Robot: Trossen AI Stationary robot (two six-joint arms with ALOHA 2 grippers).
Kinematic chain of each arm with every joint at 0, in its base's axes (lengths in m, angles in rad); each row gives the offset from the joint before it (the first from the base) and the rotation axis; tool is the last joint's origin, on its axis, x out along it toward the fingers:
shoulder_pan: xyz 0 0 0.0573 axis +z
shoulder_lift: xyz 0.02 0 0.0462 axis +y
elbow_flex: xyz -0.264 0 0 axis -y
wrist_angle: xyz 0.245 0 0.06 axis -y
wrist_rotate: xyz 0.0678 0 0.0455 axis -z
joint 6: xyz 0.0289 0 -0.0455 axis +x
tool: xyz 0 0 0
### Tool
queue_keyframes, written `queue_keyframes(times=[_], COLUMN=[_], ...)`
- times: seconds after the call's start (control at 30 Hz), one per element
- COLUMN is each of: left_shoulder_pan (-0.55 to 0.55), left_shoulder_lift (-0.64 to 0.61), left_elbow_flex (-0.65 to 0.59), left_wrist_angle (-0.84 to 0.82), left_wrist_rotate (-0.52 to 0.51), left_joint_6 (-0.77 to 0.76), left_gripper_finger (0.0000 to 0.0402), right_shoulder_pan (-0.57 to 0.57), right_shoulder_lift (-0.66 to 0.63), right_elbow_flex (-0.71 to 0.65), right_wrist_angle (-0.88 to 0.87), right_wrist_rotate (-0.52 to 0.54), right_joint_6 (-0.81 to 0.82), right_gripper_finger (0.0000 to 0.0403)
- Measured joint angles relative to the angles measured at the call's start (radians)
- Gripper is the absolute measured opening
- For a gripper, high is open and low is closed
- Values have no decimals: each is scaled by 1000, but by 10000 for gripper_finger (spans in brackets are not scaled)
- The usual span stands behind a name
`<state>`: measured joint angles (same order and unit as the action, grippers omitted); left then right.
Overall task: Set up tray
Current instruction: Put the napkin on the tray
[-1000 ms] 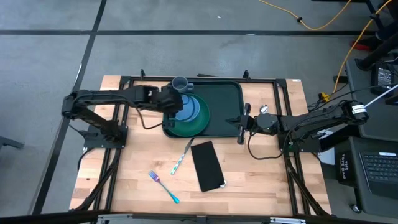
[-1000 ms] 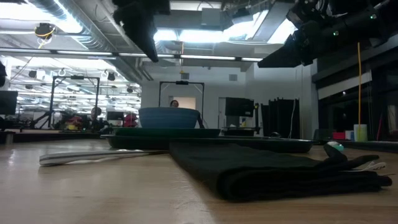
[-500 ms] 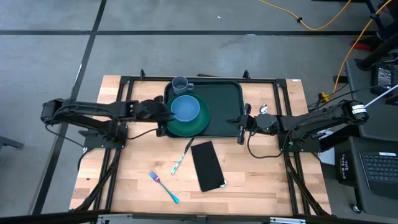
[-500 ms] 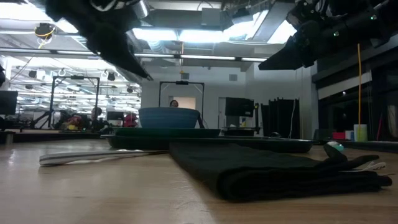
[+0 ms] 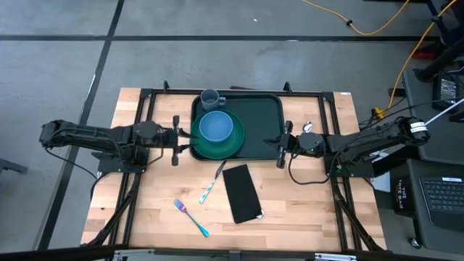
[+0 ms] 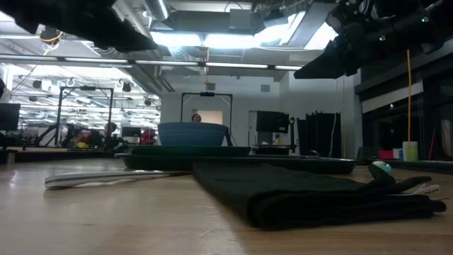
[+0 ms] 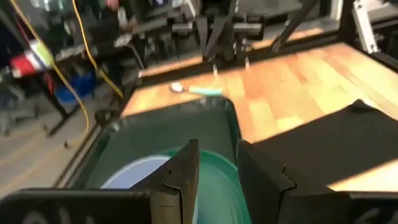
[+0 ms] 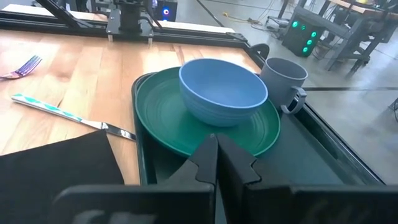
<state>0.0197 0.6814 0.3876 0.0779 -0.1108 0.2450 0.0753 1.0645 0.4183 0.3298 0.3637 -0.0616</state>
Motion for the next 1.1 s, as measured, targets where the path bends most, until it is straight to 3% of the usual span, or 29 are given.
queue_keyframes(times=[0.17,0.37,0.7,1.1], left_shoulder_pan=[-13,-13,-13,-28], left_shoulder_lift=[-19,-19,-18,-18], left_elbow_flex=[-98,-125,-125,-124], left_wrist_angle=[170,208,246,259], left_wrist_rotate=[1,1,-12,12], left_joint_6=[-16,-20,23,-6], left_gripper_finger=[102,96,10,3], right_shoulder_pan=[0,0,0,75], right_shoulder_lift=[0,0,0,0], right_elbow_flex=[0,0,0,3], right_wrist_angle=[0,-5,-10,-26], right_wrist_rotate=[0,0,0,0], right_joint_6=[-28,-44,-105,-86], right_gripper_finger=[8,8,11,81])
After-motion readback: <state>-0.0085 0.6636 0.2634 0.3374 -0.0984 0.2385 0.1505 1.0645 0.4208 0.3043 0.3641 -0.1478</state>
